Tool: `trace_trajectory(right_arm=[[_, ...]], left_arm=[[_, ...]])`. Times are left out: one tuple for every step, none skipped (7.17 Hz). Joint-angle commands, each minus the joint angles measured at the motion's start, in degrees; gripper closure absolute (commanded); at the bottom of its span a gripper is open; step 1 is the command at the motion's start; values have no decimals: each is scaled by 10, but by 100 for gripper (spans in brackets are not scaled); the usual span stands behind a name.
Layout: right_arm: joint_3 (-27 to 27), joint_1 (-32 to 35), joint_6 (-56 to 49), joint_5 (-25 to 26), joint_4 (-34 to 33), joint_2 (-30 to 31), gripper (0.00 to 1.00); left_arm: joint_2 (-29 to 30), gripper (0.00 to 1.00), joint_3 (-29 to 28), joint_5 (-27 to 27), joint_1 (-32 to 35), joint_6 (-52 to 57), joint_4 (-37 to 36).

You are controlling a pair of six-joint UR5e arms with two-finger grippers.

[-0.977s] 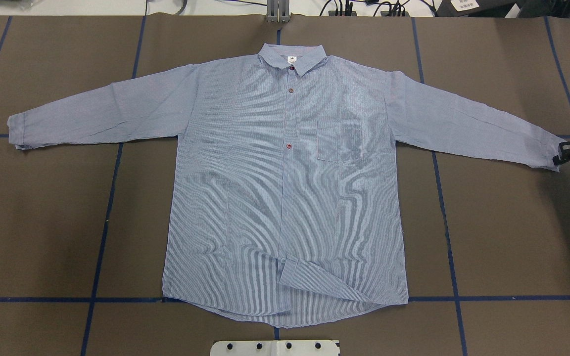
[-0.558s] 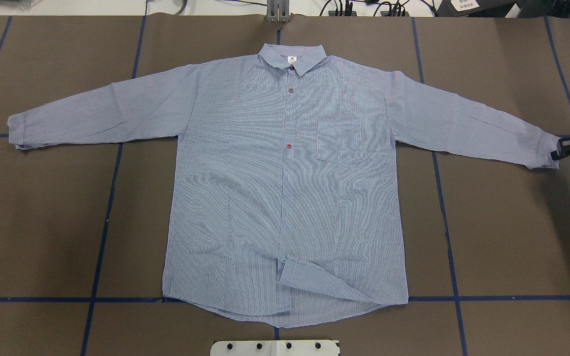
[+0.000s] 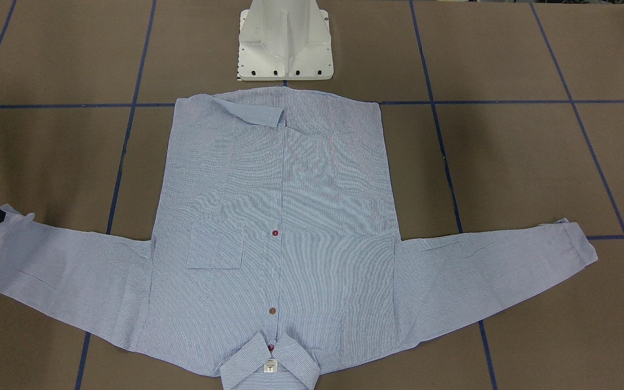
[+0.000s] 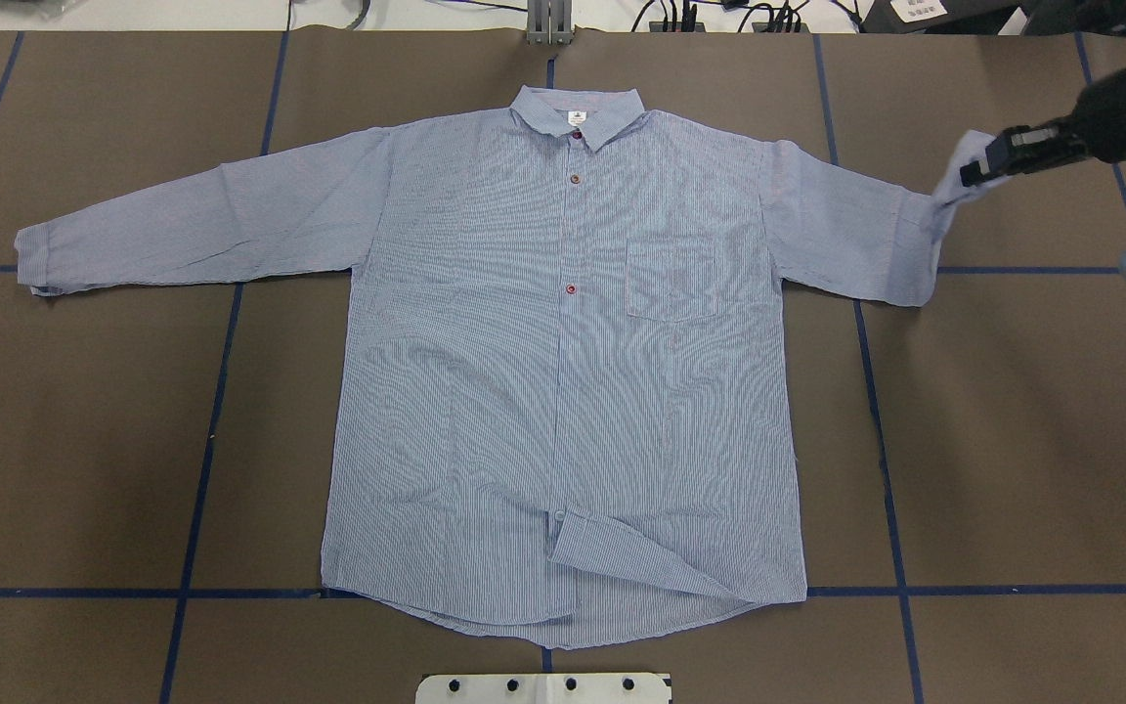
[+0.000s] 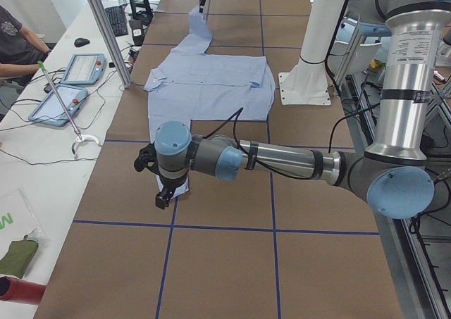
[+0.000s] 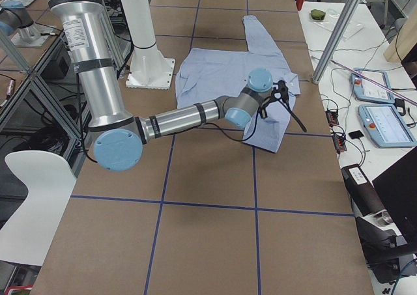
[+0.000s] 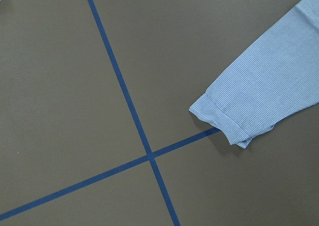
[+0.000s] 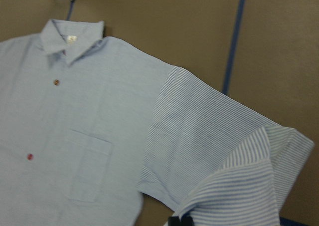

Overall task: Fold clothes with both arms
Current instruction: 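Carry the sleeve across the shirt front toward the collar with the right gripper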

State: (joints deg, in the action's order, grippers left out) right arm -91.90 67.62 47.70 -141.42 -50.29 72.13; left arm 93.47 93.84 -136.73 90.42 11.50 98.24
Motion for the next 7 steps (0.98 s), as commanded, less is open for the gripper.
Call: trace_trajectory(right_arm=[[7, -55, 128, 3, -19, -134, 100], [7, -82, 138, 33, -50, -185, 100], [7, -119, 138, 76, -76, -223, 100], [21, -161, 137, 130, -79, -254, 100], [66, -198, 138, 174, -80, -305, 100], [105, -230, 138, 221, -79, -339, 100], [121, -255, 137, 249, -77, -345, 100]], left_arm=[[-1, 1, -5, -4, 0, 0, 1], [-3, 1, -8, -4, 0, 0, 2], [-6, 1, -8, -4, 0, 0, 2], [-8, 1, -9, -4, 0, 1, 2], [-9, 1, -9, -4, 0, 1, 2], [-10, 1, -9, -4, 0, 1, 2], [-10, 1, -9, -4, 0, 0, 1]])
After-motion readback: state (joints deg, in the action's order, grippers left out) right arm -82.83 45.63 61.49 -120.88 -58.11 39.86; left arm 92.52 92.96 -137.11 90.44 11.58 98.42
